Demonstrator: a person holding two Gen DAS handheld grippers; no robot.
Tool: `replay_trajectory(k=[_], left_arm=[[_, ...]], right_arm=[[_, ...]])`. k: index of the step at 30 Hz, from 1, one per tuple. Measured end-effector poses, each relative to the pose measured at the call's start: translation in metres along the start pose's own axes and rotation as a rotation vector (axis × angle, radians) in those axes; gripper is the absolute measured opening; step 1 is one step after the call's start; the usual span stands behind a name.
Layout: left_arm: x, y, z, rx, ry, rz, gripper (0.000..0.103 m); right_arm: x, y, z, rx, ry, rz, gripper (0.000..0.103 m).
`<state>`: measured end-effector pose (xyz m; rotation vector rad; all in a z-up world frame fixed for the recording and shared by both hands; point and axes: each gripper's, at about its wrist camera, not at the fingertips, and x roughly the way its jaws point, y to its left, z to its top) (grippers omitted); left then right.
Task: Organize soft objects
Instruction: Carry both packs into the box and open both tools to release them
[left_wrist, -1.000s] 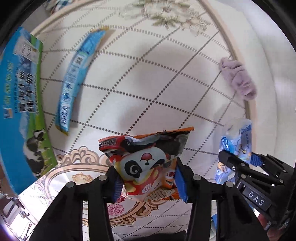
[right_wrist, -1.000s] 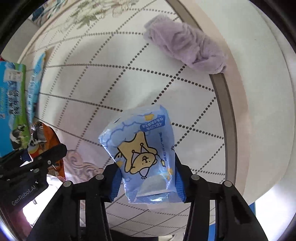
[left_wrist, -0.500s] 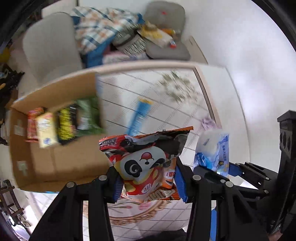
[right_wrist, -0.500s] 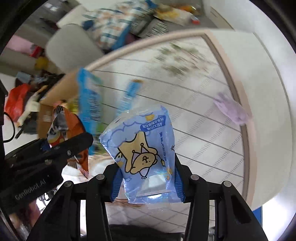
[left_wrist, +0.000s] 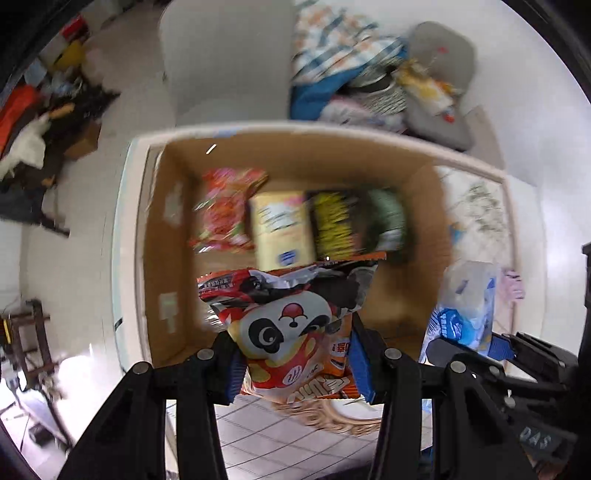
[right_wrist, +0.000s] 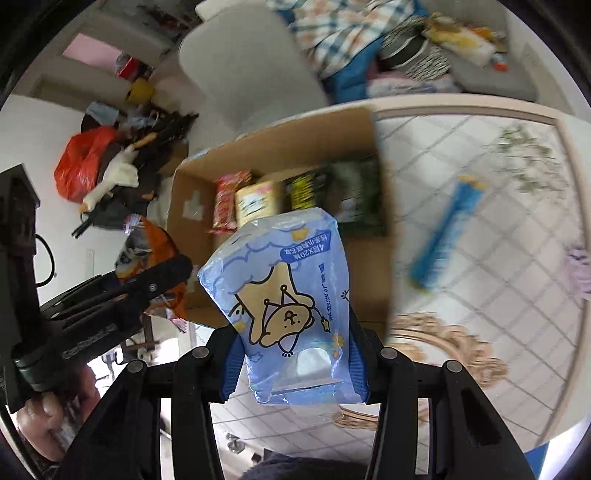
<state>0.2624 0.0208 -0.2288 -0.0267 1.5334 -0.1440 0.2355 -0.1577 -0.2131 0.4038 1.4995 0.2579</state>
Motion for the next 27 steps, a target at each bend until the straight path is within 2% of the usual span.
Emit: replay_trajectory(k=[5, 9, 13, 17, 18, 19, 20, 23, 27], left_arm=[[0.051, 0.044, 0.009, -0.016, 0.144, 0.016, 0.044], [0.072, 0.062, 0.01, -0.017, 0.198, 0.03, 0.044], [0.086, 0.072, 0.013, -0.029, 0.232, 0.02, 0.045], [0.09, 0.083, 0.012, -0.06, 0.251, 0.015, 0.046], [0.089, 0.086, 0.012, -0.072, 0.25, 0.008, 0.047], [0.088, 0.087, 0.012, -0.075, 0.249, 0.0, 0.052], [0.086, 0.087, 0.011, -0.074, 0.245, -0.006, 0.059], [0.076, 0.085, 0.01, -0.065, 0.217, 0.003, 0.07], [0.061, 0.083, 0.006, -0.056, 0.179, 0.014, 0.085]], right_arm=[[0.074, 0.037, 0.01, 0.008, 0.078, -0.012, 0.05], [0.118, 0.048, 0.013, 0.027, 0.113, -0.031, 0.05], [0.146, 0.05, 0.016, 0.059, 0.132, -0.03, 0.05], [0.159, 0.05, 0.016, 0.069, 0.154, -0.017, 0.059], [0.16, 0.05, 0.016, 0.069, 0.153, -0.013, 0.068], [0.16, 0.049, 0.016, 0.071, 0.149, -0.012, 0.077], [0.161, 0.049, 0.016, 0.071, 0.148, -0.006, 0.08], [0.159, 0.05, 0.018, 0.066, 0.15, 0.001, 0.081], [0.15, 0.053, 0.019, 0.042, 0.133, -0.032, 0.081]])
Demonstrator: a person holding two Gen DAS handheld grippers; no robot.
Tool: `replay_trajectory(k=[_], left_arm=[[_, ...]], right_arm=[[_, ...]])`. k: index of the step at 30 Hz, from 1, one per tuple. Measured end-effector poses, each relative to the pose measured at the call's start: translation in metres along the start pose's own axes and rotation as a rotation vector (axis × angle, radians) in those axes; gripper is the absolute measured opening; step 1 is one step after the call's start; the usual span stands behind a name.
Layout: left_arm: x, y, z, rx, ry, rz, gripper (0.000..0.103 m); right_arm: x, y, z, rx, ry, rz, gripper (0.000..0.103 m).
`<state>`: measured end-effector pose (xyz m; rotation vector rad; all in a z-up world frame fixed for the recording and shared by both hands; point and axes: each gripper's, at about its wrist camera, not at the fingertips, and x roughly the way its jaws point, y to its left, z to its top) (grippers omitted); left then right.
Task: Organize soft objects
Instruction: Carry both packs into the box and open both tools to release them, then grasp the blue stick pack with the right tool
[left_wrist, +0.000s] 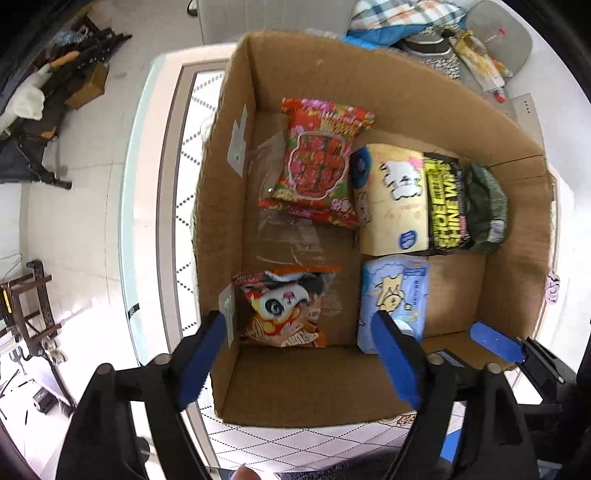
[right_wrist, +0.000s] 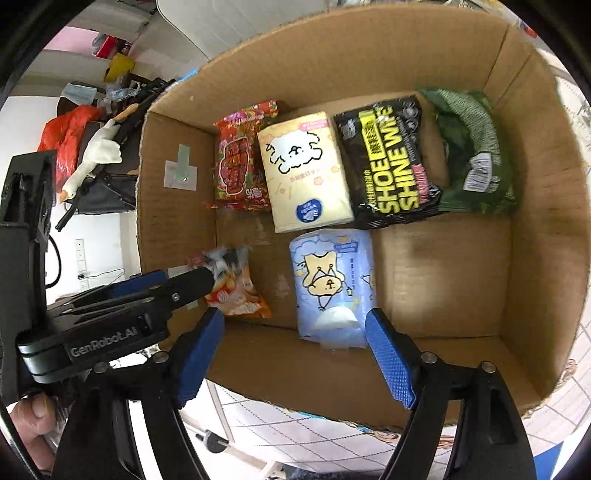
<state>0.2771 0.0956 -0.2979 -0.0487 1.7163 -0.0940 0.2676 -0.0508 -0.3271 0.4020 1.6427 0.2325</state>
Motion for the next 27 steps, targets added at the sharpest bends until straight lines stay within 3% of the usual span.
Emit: replay_trajectory(k=[5, 8, 10, 13, 18, 24, 27], left_arm=[[-0.021, -0.007, -0.01, 0.006, -0.074, 0.011, 0.101], [-0.035, -0.012, -0.025, 0.003, -0.136, 0.015, 0.101], [-0.043, -0.019, -0.034, 0.002, -0.183, 0.025, 0.101], [-0.052, -0.024, -0.05, 0.006, -0.243, 0.05, 0.101], [-0.063, -0.042, -0.073, 0.003, -0.302, 0.055, 0.101], [-0.084, -0.064, -0.087, -0.022, -0.387, 0.065, 0.101], [-0.091, -0.08, -0.085, -0.061, -0.397, -0.017, 0.101]], right_arm=[[-0.018, 0.0, -0.01, -0.062, -0.039, -0.114, 0.087], [-0.027, -0.003, -0.017, -0.089, -0.056, -0.171, 0.09], [-0.035, -0.007, -0.025, -0.11, -0.076, -0.205, 0.103], [-0.044, -0.01, -0.036, -0.128, -0.11, -0.25, 0.103], [-0.064, -0.015, -0.058, -0.143, -0.151, -0.261, 0.103], [-0.098, -0.028, -0.072, -0.118, -0.2, -0.191, 0.103], [-0.124, -0.052, -0.072, -0.056, -0.252, -0.157, 0.103]])
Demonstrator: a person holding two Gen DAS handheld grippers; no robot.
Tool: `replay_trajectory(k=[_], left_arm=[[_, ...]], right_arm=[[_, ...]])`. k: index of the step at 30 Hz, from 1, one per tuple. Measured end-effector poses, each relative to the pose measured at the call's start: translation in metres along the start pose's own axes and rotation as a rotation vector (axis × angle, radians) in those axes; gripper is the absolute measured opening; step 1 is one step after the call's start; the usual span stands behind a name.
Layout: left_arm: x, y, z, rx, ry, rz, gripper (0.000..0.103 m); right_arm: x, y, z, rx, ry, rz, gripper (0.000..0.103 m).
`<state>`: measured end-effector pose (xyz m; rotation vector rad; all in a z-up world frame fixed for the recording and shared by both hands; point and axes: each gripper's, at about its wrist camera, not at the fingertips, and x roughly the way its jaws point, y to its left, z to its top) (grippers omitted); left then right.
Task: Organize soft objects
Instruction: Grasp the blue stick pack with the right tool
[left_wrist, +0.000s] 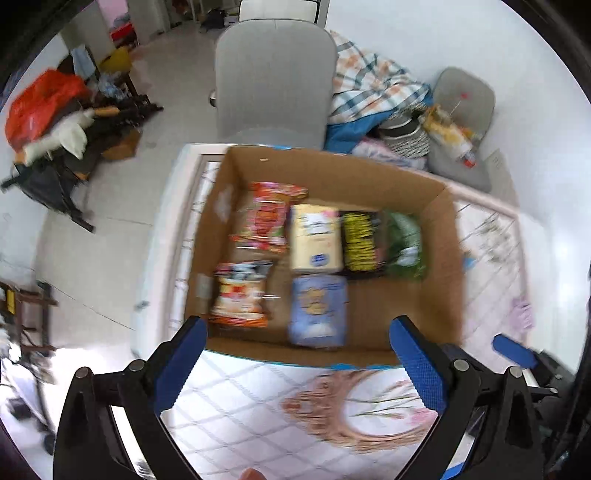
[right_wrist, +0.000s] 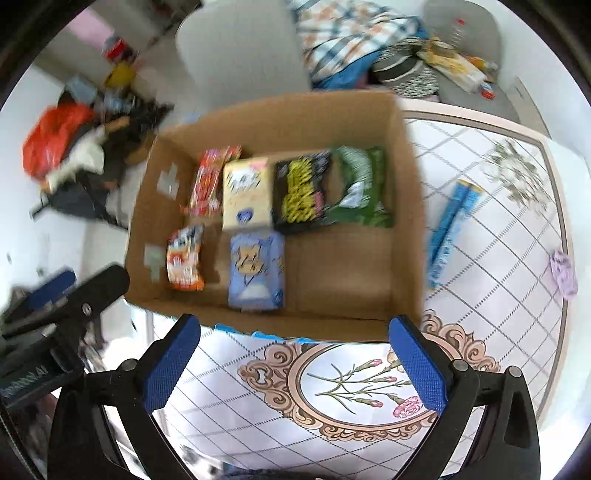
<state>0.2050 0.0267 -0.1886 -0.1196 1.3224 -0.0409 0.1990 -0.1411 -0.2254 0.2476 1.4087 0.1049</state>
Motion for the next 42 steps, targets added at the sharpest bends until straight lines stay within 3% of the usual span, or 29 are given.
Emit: replay_trajectory(k=[2, 7, 12, 19, 23, 25, 26, 28, 30, 36, 42], left_arm=[[0.004, -0.013, 0.004, -0.018, 0.016, -0.011, 0.101], [0.034, -0.05, 0.014, -0.01, 0.044, 0.048, 0.101], [0.069, -0.078, 0.022, 0.004, 0.069, 0.106, 0.101], [0.107, -0.094, 0.03, 0.016, 0.117, 0.188, 0.101], [0.111, -0.099, 0.032, 0.024, 0.124, 0.209, 0.101], [0.111, -0.104, 0.033, 0.032, 0.119, 0.217, 0.101], [0.109, -0.108, 0.034, 0.038, 0.114, 0.218, 0.101], [0.105, -0.117, 0.036, 0.049, 0.107, 0.213, 0.101], [0.099, -0.131, 0.037, 0.068, 0.093, 0.2, 0.101], [0.079, -0.206, 0.031, 0.16, 0.075, 0.081, 0.101], [0.105, -0.317, 0.001, 0.29, 0.19, -0.059, 0.101]], right_arm=[[-0.014, -0.028, 0.003, 0.062, -0.03, -0.007, 0.103], [-0.021, -0.114, 0.023, 0.255, -0.055, -0.017, 0.103], [0.036, -0.186, 0.053, 0.404, 0.055, 0.003, 0.101], [0.125, -0.216, 0.076, 0.488, 0.204, 0.012, 0.077], [0.152, -0.217, 0.079, 0.478, 0.252, -0.025, 0.073], [0.161, -0.217, 0.077, 0.468, 0.287, -0.043, 0.055], [0.159, -0.215, 0.078, 0.441, 0.27, -0.058, 0.051], [0.159, -0.21, 0.077, 0.379, 0.282, -0.082, 0.022], [0.153, -0.211, 0.075, 0.354, 0.279, -0.069, 0.016], [0.092, -0.247, 0.05, 0.36, 0.184, 0.02, 0.015], [0.007, -0.343, -0.005, 0.468, 0.051, 0.004, 0.015]])
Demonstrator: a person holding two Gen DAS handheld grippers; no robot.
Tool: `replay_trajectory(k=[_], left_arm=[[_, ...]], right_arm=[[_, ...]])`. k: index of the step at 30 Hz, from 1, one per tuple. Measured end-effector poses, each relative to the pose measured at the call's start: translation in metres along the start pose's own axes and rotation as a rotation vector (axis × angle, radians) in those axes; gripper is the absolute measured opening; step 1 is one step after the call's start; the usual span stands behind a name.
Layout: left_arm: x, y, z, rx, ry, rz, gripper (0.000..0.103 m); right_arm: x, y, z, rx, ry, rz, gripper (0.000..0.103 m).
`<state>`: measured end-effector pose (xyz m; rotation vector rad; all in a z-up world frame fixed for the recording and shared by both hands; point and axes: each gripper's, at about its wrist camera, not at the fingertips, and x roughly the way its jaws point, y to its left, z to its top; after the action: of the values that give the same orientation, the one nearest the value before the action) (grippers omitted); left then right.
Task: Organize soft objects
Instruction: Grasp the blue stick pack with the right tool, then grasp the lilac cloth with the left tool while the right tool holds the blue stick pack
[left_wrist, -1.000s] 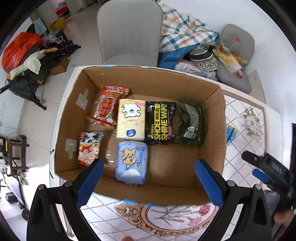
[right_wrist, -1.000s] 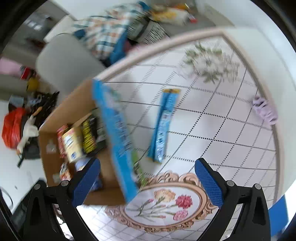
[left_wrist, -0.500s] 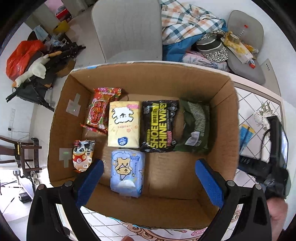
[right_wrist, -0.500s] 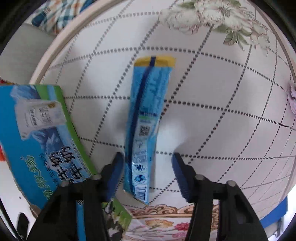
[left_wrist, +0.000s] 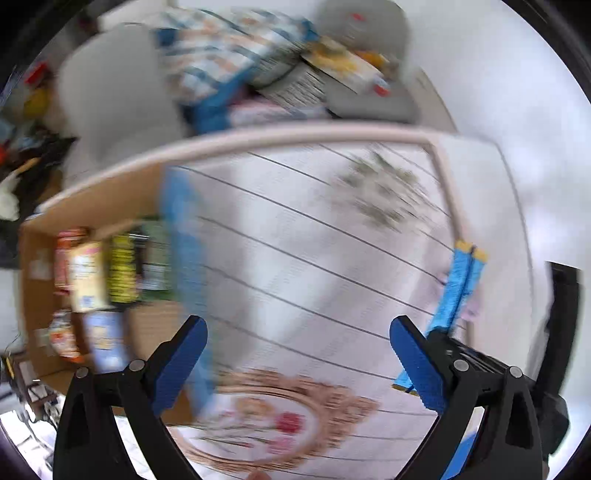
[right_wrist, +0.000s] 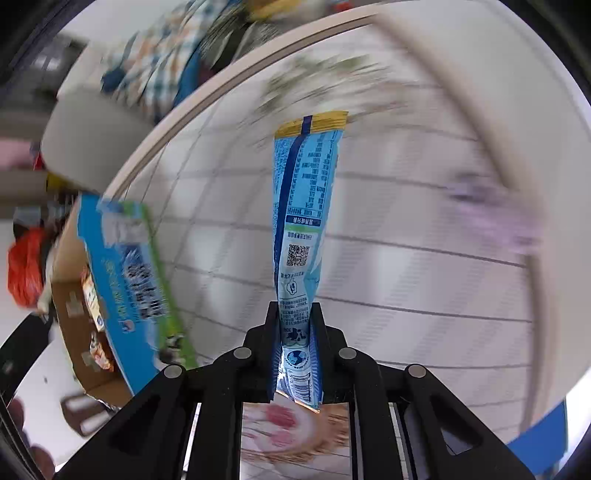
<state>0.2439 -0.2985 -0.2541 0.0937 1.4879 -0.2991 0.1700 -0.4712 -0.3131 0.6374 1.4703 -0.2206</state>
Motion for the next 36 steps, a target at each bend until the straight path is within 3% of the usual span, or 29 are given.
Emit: replay_trajectory(k=[2, 4, 9, 10, 12, 14, 15, 18, 21, 24, 26, 30, 36], left_arm=[[0.027, -0.039, 0.002, 0.018, 0.06, -0.044, 0.101], [0.056, -0.075, 0.008, 0.032, 0.115, -0.041, 0.101], [0.124, -0.145, 0.017, 0.026, 0.275, -0.133, 0.099], [0.139, -0.159, 0.019, 0.021, 0.312, -0.166, 0.095], [0.157, -0.176, 0.022, 0.007, 0.334, -0.164, 0.088], [0.172, -0.187, 0.025, -0.005, 0.345, -0.135, 0.075], [0.18, -0.192, 0.025, -0.018, 0.363, -0.148, 0.075], [0.195, -0.198, 0.028, -0.085, 0.39, -0.204, 0.077], [0.199, -0.208, 0.035, -0.073, 0.365, -0.201, 0.074], [0.201, -0.221, 0.039, -0.036, 0.35, -0.21, 0.058], [0.202, -0.232, 0.038, 0.006, 0.348, -0.211, 0.041], [0.19, -0.245, 0.03, 0.105, 0.296, -0.178, 0.036], [0.148, -0.224, 0.012, 0.161, 0.2, -0.172, 0.036]], right_arm=[[-0.021, -0.043, 0.004, 0.048, -0.031, -0.022, 0.015], [-0.036, -0.089, 0.005, 0.101, -0.057, -0.056, 0.015], [-0.039, -0.185, 0.023, 0.235, -0.065, -0.125, 0.015], [-0.038, -0.198, 0.023, 0.249, -0.065, -0.137, 0.015], [-0.034, -0.222, 0.026, 0.28, -0.067, -0.166, 0.015], [-0.029, -0.239, 0.028, 0.304, -0.059, -0.162, 0.015], [-0.027, -0.245, 0.029, 0.314, -0.057, -0.162, 0.015], [-0.021, -0.25, 0.034, 0.325, -0.05, -0.164, 0.015], [-0.02, -0.25, 0.038, 0.318, -0.047, -0.171, 0.015], [-0.02, -0.247, 0.042, 0.308, -0.05, -0.171, 0.015], [-0.021, -0.241, 0.043, 0.305, -0.054, -0.172, 0.015], [-0.031, -0.235, 0.039, 0.294, -0.063, -0.172, 0.015], [-0.044, -0.218, 0.03, 0.242, -0.075, -0.175, 0.015]])
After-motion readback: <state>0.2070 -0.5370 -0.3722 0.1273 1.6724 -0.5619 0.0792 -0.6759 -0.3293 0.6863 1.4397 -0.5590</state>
